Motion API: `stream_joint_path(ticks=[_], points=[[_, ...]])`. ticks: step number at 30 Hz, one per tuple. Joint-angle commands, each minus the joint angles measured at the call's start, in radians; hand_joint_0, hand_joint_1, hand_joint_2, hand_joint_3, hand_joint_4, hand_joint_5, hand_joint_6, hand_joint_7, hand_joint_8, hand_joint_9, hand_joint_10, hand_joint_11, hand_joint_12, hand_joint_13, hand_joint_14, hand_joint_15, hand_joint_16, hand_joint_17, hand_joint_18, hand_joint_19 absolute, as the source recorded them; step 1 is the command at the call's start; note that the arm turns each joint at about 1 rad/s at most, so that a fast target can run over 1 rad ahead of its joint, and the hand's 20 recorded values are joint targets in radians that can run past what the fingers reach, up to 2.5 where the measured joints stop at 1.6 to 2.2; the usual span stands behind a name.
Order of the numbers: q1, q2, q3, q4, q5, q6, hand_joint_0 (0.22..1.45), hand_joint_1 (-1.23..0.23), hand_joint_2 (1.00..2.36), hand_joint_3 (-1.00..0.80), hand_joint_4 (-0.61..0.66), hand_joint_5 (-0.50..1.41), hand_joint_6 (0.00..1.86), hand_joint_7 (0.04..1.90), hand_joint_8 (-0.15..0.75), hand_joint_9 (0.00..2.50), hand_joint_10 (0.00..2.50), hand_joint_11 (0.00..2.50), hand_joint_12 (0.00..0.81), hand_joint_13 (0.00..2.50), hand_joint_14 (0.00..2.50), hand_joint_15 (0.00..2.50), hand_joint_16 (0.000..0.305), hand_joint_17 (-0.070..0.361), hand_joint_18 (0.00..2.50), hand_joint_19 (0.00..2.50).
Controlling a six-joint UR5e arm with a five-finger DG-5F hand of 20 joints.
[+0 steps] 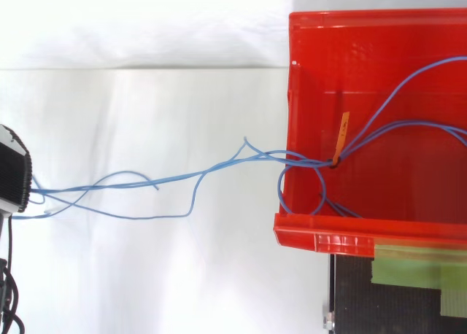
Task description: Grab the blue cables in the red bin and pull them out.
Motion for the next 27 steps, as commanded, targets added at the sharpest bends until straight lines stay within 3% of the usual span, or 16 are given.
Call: stream_joint_path(ticks=[1, 27], points=[[-0.001, 0.000, 0.000, 0.000, 0.000, -0.001, 0.94, -0.92, 1.01, -0.59, -0.01, 0.59, 1.23, 0.45, 0.240, 0.72, 2.50, 1.27, 0.315, 1.03, 2.25, 1.14, 0.041, 0.092, 1.07, 1.23], [-0.001, 0.000, 0.000, 0.000, 0.000, 0.001, 0.93, -0.93, 1.01, -0.60, -0.01, 0.62, 1.15, 0.49, 0.247, 0.65, 2.50, 1.27, 0.316, 0.98, 2.16, 1.16, 0.044, 0.098, 1.01, 1.24]])
